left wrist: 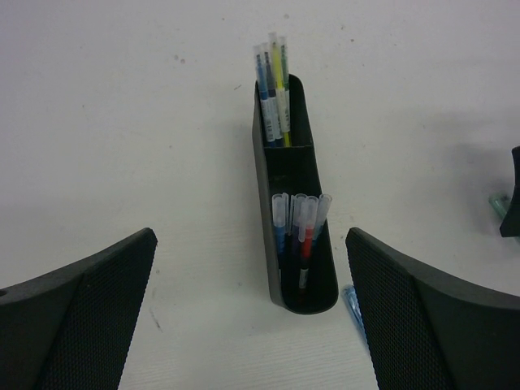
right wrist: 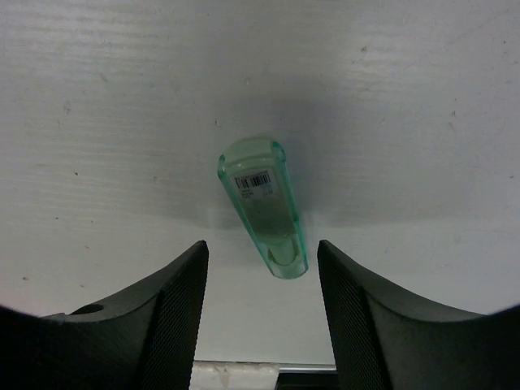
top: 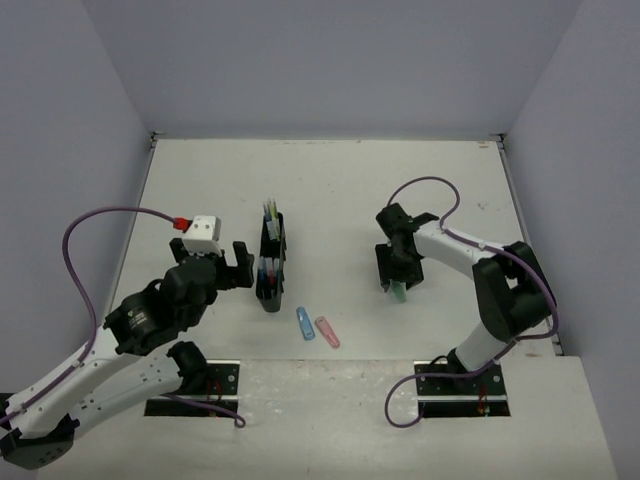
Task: Sort the stationery into containers
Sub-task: Pick up the stationery from the center of the board.
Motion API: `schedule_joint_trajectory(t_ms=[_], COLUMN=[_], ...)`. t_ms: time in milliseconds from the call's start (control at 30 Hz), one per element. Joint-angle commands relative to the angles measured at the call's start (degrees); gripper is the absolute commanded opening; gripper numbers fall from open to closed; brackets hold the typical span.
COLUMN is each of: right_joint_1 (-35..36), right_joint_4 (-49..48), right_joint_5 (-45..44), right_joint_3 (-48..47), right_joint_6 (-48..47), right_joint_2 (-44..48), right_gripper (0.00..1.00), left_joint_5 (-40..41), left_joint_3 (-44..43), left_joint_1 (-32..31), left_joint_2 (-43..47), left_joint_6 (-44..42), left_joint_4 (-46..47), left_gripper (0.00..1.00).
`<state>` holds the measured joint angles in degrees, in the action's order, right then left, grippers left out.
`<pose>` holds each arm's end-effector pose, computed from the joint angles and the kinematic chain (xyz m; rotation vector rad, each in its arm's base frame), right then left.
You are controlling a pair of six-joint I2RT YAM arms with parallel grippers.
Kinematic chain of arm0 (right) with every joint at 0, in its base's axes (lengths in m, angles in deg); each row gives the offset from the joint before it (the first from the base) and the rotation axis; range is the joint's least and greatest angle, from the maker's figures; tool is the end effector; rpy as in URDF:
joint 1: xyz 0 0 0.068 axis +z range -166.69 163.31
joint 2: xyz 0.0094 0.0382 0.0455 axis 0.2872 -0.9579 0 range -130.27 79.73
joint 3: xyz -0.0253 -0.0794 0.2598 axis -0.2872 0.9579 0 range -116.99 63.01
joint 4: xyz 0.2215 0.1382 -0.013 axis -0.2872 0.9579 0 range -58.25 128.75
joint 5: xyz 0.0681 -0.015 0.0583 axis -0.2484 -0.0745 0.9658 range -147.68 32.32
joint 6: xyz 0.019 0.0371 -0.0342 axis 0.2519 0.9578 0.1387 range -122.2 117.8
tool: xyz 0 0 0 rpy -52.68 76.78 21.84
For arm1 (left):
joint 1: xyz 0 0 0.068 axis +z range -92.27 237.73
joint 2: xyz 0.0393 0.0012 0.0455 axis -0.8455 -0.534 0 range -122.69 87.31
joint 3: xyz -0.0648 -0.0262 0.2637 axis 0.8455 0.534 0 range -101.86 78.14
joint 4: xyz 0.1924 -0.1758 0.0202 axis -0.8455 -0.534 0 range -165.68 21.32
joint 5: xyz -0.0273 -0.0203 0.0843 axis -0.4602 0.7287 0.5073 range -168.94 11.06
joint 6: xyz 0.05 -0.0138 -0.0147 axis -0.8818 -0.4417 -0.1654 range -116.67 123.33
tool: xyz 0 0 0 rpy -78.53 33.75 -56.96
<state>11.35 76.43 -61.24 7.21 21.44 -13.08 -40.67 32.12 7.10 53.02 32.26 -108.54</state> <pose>0.2486 0.1299 0.1694 -0.1077 2.9821 0.0109 0.0927 -0.0783 0.3227 -0.0307 1.9563 -0.2238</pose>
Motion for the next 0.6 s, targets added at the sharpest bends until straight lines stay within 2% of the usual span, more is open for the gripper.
schedule_joint_trajectory(t_ms=[0,200,267,300,400,567], right_joint_1=[-2.09,-2.38,-2.46,-2.46,-2.29,0.98], right_joint_4=[1.02,1.77,1.73,1.81,1.28,-2.95], right_joint_5=[3.92,7.06,6.44,5.93,3.74,-0.06], right_joint_3=[-4.02,-7.23,-7.50,-7.75,-8.01,-5.80], right_joint_6=[-3.92,-6.87,-7.63,-7.38,-7.56,-7.02], right_joint_2=[-3.65,-10.66,-10.83,-10.92,-10.99,-2.73], right_gripper=[0.56,0.49,0.41,0.31,0.11,0.00], left_joint_5=[-2.04,-2.64,-2.67,-2.75,-3.19,-6.34], left_joint_3=[0.44,0.29,0.14,0.14,-0.03,-0.89], left_joint_1=[0.10,0.13,0.10,0.18,0.18,0.18], left_joint_2=[1.00,1.76,2.03,2.20,1.94,-0.03], left_joint_6=[-2.80,-3.23,-3.35,-3.35,-3.44,-1.64], left_joint_4=[3.04,3.32,3.21,3.29,3.29,4.92], left_gripper=[1.00,1.00,1.00,1.00,1.00,1.00])
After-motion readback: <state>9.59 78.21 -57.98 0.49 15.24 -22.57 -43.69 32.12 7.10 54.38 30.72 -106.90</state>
